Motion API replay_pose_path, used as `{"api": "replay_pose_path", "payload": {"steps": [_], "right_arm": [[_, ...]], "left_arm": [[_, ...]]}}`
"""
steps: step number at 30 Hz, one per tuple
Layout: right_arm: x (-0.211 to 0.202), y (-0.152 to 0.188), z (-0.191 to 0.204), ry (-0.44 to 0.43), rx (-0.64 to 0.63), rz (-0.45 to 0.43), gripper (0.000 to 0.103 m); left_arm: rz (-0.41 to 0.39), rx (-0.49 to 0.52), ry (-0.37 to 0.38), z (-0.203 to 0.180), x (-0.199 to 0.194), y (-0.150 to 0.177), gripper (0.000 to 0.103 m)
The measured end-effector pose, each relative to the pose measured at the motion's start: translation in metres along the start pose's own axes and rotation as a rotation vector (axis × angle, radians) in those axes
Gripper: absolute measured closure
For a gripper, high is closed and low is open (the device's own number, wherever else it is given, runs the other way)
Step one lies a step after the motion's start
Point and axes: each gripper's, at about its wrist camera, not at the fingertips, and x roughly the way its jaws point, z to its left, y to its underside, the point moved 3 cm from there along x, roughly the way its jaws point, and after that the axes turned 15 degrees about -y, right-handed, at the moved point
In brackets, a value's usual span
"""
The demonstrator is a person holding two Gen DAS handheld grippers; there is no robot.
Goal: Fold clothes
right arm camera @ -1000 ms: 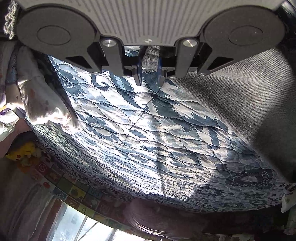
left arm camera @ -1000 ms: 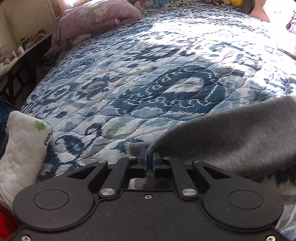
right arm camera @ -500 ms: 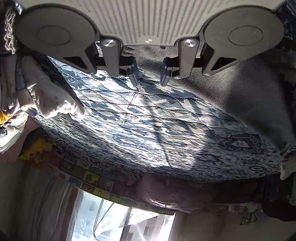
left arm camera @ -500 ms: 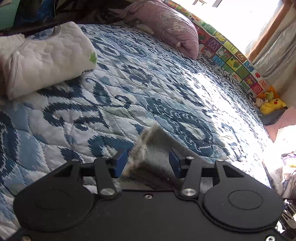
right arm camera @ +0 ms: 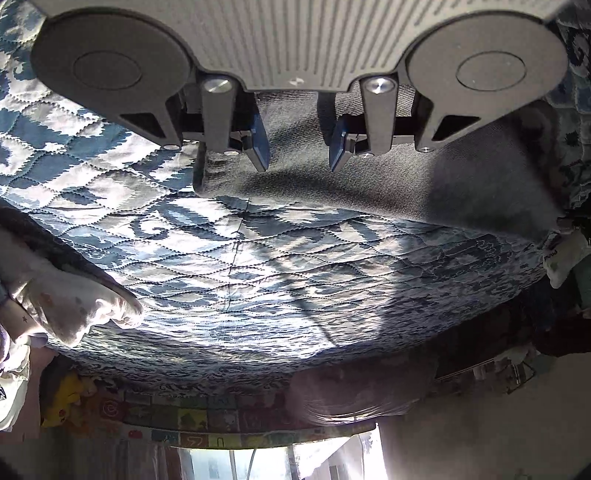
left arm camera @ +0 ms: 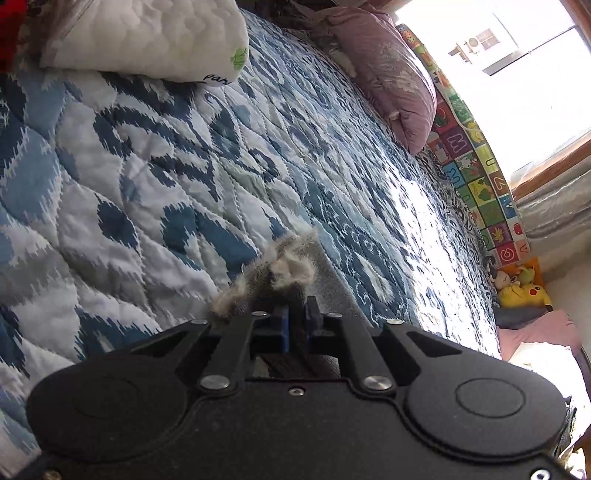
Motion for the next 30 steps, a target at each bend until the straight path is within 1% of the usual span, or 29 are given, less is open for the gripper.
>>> {"api": "replay_pose_path", "payload": {"steps": [1,2,5,7,9,11,12,13,14,16,17,18,21,23,24,25,26,28,30], "right_arm": [[0.002,-0.001,-0.004,-0.014,0.024,0.000,0.066],[0.005,-0.002,-0.009,-0.026,0.040,0.010,0.066],[0.012,-0.004,-0.019,-0.057,0.077,0.030,0.066],[0.013,-0.005,-0.020,-0.068,0.090,0.042,0.066],[0.012,-0.007,-0.020,-0.074,0.080,0.054,0.066],[0.008,-0.008,-0.017,-0.077,0.071,0.049,0.064],[0.006,-0.010,-0.014,-0.080,0.066,0.040,0.058],[0.003,-0.011,-0.010,-0.079,0.055,0.029,0.055],[-0.002,-0.012,-0.004,-0.076,0.032,0.012,0.052],[-0.009,-0.013,0.011,-0.080,-0.026,-0.017,0.052],[-0.010,-0.014,0.020,-0.086,-0.055,-0.025,0.052],[-0.010,-0.014,0.028,-0.093,-0.081,-0.029,0.052],[0.004,-0.007,0.059,-0.147,-0.171,0.010,0.052],[0.019,0.002,0.079,-0.168,-0.229,0.055,0.052],[0.028,0.007,0.084,-0.166,-0.234,0.080,0.052],[0.035,0.012,0.084,-0.156,-0.226,0.100,0.051],[0.042,0.018,0.081,-0.148,-0.214,0.103,0.049],[0.046,0.024,0.076,-0.146,-0.196,0.085,0.048],[0.045,0.023,0.077,-0.143,-0.205,0.092,0.048]], "left_arm": [[-0.028,0.027,0.001,-0.003,-0.006,0.001,0.098],[-0.039,0.049,-0.012,-0.004,-0.007,0.002,0.098],[0.010,0.034,-0.059,0.010,0.013,0.008,0.097],[0.015,0.030,-0.053,0.019,0.020,0.011,0.092],[-0.011,0.039,-0.047,0.020,0.013,0.010,0.091],[-0.043,0.088,-0.062,0.014,0.005,0.010,0.091],[-0.068,0.120,-0.074,0.010,-0.001,0.010,0.089],[-0.110,0.170,-0.091,0.005,-0.009,0.011,0.086],[-0.156,0.234,-0.109,-0.003,-0.017,0.014,0.086],[-0.259,0.428,-0.147,-0.028,-0.032,0.026,0.086],[-0.287,0.500,-0.153,-0.039,-0.037,0.033,0.086],[-0.299,0.560,-0.136,-0.050,-0.040,0.043,0.086],[-0.257,0.661,-0.031,-0.076,-0.032,0.070,0.081],[-0.243,0.724,0.000,-0.088,-0.021,0.088,0.081],[-0.220,0.744,-0.002,-0.090,-0.013,0.096,0.080],[-0.177,0.760,-0.036,-0.088,0.000,0.102,0.075],[-0.147,0.783,-0.082,-0.083,0.014,0.107,0.074],[-0.193,0.822,-0.076,-0.075,0.025,0.113,0.072],[-0.185,0.837,-0.087,-0.079,0.023,0.112,0.072]]}}
